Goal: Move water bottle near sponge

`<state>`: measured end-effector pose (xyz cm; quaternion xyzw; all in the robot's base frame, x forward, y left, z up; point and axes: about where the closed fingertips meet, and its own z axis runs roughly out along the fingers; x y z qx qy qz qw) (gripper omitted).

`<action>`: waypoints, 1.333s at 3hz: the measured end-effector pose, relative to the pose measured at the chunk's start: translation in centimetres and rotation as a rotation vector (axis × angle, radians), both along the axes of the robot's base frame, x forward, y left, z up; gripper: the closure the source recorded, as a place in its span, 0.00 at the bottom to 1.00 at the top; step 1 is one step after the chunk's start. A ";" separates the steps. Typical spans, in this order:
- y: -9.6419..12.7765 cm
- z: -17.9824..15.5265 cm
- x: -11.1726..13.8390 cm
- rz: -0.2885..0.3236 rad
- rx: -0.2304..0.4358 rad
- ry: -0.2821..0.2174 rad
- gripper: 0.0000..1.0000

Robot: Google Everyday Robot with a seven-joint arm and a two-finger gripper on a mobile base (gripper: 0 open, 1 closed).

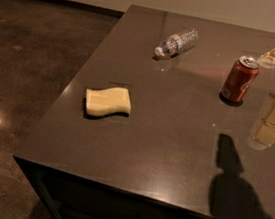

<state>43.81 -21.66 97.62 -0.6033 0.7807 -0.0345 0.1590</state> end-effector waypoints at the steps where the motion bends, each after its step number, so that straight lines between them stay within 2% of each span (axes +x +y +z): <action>1: 0.0 0.0 0.0 0.000 0.000 0.000 0.00; 2: 1.2 0.6 4.3 0.033 0.039 -0.062 0.00; 3: 2.9 1.0 10.3 0.085 0.081 -0.129 0.00; 4: 4.1 1.3 14.6 0.122 0.091 -0.174 0.00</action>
Offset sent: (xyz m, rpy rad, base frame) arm 0.1479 0.0388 0.0202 0.1384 -0.2026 0.1168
